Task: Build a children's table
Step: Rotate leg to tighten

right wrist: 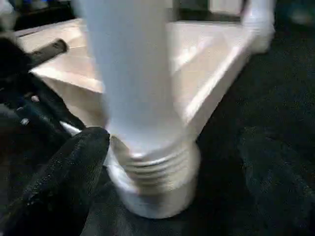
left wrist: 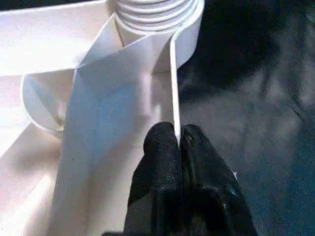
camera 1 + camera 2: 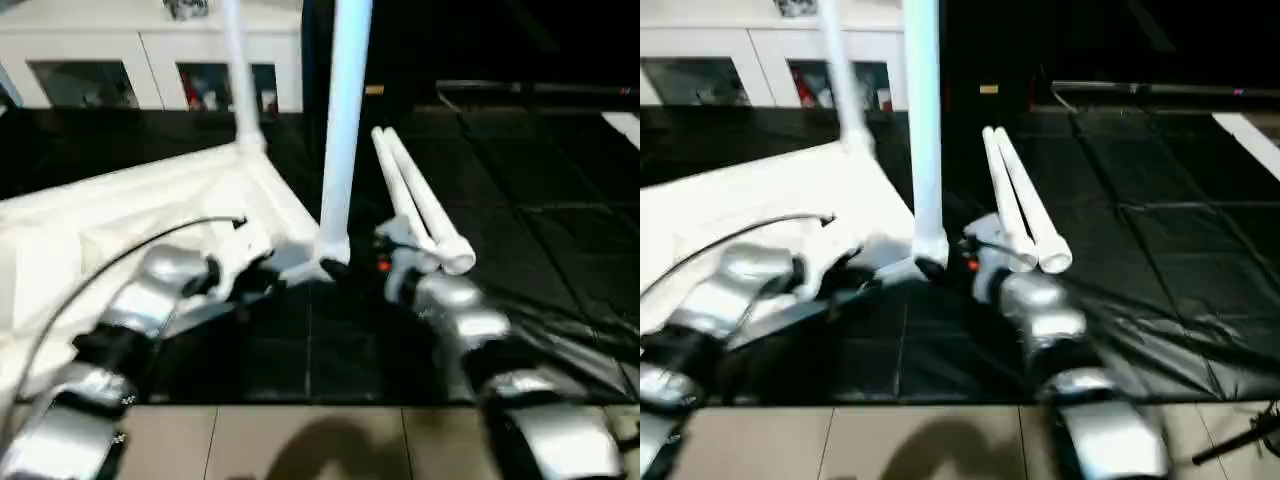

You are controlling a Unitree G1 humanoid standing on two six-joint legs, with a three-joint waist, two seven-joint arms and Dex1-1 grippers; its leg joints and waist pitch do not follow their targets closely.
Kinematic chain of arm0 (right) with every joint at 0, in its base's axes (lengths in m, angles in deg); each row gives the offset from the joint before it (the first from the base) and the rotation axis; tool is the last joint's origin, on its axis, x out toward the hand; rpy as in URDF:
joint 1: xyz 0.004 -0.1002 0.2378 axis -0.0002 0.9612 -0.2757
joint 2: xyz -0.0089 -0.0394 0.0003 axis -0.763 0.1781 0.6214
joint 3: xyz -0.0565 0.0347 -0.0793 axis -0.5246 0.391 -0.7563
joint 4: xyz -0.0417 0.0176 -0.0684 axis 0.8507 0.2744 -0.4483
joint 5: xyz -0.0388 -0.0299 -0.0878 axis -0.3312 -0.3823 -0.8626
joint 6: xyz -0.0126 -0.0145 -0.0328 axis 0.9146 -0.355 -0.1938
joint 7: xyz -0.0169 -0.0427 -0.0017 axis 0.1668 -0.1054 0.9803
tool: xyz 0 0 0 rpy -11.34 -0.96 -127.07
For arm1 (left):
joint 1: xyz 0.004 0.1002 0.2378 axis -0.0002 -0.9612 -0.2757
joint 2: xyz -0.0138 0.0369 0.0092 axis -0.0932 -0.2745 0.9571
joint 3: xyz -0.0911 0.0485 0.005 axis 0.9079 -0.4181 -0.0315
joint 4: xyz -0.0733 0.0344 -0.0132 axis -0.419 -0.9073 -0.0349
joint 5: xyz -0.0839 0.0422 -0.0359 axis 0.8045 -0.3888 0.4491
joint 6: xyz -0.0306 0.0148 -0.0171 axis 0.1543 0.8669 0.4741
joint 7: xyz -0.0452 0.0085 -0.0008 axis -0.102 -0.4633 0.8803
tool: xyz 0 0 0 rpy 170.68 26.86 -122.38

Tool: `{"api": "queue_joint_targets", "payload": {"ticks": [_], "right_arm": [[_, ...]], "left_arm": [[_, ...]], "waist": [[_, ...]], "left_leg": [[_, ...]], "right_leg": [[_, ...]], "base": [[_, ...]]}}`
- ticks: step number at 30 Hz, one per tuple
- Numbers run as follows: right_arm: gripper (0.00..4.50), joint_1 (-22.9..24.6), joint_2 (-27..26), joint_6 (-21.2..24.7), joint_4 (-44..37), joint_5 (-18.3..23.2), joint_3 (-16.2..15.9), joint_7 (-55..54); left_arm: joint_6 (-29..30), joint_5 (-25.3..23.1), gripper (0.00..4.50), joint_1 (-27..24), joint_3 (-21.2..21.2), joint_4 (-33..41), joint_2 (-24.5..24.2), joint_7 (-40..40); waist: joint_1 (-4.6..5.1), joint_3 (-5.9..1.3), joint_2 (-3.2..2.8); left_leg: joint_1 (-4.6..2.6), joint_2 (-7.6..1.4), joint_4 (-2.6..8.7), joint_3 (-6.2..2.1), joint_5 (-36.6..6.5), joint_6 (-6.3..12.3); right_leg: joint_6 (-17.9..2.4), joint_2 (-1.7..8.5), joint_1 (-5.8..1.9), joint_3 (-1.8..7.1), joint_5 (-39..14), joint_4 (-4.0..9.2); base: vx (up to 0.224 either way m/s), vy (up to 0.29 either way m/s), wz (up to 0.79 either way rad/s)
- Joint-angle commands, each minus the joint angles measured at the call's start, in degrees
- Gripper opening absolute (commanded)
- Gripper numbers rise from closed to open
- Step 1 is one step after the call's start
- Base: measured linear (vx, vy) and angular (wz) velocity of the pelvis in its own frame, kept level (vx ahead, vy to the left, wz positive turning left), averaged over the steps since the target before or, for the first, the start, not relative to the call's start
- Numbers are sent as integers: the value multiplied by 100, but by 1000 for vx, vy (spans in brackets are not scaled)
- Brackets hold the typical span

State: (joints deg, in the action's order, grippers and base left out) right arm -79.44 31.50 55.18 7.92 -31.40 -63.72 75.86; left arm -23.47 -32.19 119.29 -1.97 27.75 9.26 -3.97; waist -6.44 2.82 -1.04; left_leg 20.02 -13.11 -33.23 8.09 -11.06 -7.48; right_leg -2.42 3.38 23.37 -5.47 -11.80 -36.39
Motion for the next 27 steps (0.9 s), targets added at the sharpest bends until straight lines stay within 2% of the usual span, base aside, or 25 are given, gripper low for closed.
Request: {"api": "queue_joint_targets", "payload": {"ticks": [1, 2, 3, 4, 5, 9, 17, 26, 27], "right_arm": [[443, 43, 53, 31, -193, 13, -246, 579], [443, 36, 148, 73, -270, 10, -358, 893], [443, 33, 200, 98, -315, 6, -412, 1073], [443, -18, 284, 12, -333, -80, -560, 1406], [443, -21, 288, 10, -333, -84, -568, 1423], [443, -172, 267, -103, -199, -236, -823, 1887], [443, -380, 108, -170, 177, -329, -917, 1981], [381, -419, 14, -261, 323, -357, -963, 2030], [363, -435, -15, -267, 351, -359, -953, 2017]], "left_arm": [[-201, -221, 0, -120, -299, 13, -125, 371], [-331, -199, 0, -151, -323, 30, -208, 564], [-354, -172, 0, -171, -328, 58, -245, 679], [-471, -122, 0, -192, -351, 107, -324, 936], [-478, -119, 0, -193, -353, 110, -327, 949], [-591, -21, 0, -210, -498, 248, -443, 1375], [-748, -50, 0, -238, -629, 402, -435, 1626], [-826, -94, 0, -260, -663, 424, -406, 1693], [-834, -98, 0, -265, -668, 427, -405, 1697]], "waist": [[-7, -392, -9], [-7, -398, -17], [1, -398, 8], [-10, -396, -6], [-16, -395, 8], [-28, -396, 4], [-50, -401, 29], [-129, -406, 28], [-134, -408, 25]], "left_leg": [[75, 4, 291, 115, -537, 476], [65, 0, 292, 113, -537, 464], [65, -4, 292, 119, -530, 464], [64, -9, 290, 115, -521, 474], [58, -10, 289, 119, -495, 489], [45, -26, 297, 118, -496, 481], [43, -31, 299, 123, -521, 394], [35, -38, 294, 139, -492, 333], [37, -39, 295, 140, -484, 317]], "right_leg": [[-1229, 417, -445, 319, -101, 383], [-1223, 422, -437, 316, -183, 392], [-1227, 419, -435, 318, -199, 393], [-1249, 423, -426, 320, -221, 388], [-1258, 420, -420, 322, -209, 384], [-1292, 424, -396, 322, -240, 374], [-1290, 435, -393, 329, -281, 361], [-1203, 433, -380, 333, -351, 357], [-1199, 430, -383, 332, -334, 353]], "base": [[0, 0, 0], [0, 0, 0], [0, 0, 0], [0, 0, 0], [0, 0, 0], [0, 0, 0], [0, 0, 0], [0, 0, 0], [0, 0, 0]]}}
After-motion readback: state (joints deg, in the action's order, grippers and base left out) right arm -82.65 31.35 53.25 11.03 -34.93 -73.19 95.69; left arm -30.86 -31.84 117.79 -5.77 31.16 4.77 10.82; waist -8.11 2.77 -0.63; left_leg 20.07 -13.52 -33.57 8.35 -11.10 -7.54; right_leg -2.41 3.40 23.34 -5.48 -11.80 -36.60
